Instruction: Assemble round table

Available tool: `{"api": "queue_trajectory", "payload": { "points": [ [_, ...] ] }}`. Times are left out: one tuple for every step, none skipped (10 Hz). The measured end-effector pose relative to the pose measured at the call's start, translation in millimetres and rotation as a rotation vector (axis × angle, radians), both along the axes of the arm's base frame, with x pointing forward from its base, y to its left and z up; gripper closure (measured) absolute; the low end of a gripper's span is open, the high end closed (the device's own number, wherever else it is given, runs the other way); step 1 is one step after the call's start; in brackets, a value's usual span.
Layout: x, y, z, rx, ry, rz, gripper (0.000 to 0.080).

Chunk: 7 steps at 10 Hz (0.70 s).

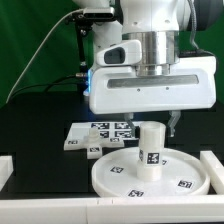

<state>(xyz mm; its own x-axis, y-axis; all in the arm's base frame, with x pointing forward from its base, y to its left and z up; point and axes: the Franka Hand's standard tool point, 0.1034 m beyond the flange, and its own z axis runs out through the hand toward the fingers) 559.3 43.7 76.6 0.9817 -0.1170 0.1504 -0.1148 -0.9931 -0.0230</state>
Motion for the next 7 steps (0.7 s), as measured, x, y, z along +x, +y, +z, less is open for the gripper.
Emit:
{"api": "queue_trajectory", "payload": {
  "points": [
    [-0.5, 0.0, -0.1, 0.021, -0.011, -0.168, 0.0395],
    [-1.4, -0.1, -0.4, 0.042, -0.015, -0.313, 0.0395],
    [-1.4, -0.6, -0.8, 0.082, -0.015, -0.512, 0.0395],
    [-0.8, -2.5, -0.7, 0.119, -0.01, -0.669, 0.0393],
    [-0.2, -4.1, -0.5, 0.157, 0.009, -0.801, 0.0393],
    [-0.5, -3.3, -0.4, 0.182, 0.027, -0.93, 0.0393],
    [-0.8, -1.7, -0.5, 0.201, 0.043, -1.049, 0.0393]
  ]
}}
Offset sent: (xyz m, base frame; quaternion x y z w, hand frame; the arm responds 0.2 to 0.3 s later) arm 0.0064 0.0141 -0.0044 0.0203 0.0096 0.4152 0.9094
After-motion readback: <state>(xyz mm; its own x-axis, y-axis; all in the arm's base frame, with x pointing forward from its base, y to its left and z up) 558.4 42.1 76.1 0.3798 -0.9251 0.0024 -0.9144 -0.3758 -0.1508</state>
